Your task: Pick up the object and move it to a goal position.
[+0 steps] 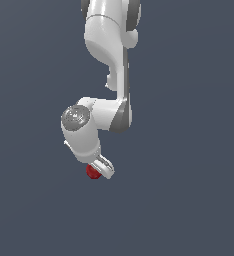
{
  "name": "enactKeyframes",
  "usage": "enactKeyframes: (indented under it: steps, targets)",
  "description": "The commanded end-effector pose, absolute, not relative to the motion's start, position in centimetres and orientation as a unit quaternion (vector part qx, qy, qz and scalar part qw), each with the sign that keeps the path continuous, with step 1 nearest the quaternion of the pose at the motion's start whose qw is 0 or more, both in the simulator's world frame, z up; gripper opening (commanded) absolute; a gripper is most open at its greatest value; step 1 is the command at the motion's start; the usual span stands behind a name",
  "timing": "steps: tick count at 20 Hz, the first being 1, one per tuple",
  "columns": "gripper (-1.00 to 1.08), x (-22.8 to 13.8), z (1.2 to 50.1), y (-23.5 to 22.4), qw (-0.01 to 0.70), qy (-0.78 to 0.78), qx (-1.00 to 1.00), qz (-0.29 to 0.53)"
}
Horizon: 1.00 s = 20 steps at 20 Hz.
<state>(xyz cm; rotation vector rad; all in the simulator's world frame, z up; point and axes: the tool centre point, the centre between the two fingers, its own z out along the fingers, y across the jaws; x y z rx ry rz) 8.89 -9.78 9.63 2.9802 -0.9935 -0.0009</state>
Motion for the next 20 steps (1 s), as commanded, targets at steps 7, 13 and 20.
enactKeyframes:
  steps: [7,13,20]
  targets:
    - [1.00,8.8,6.3,-9.8,0.000,-0.318,0.948,0.000]
    - [1.00,8.9,4.5,-9.8,0.000,-0.319,0.948,0.000]
    - [-1.00,9.0,4.7,-9.8,0.000,-0.319,0.948,0.000]
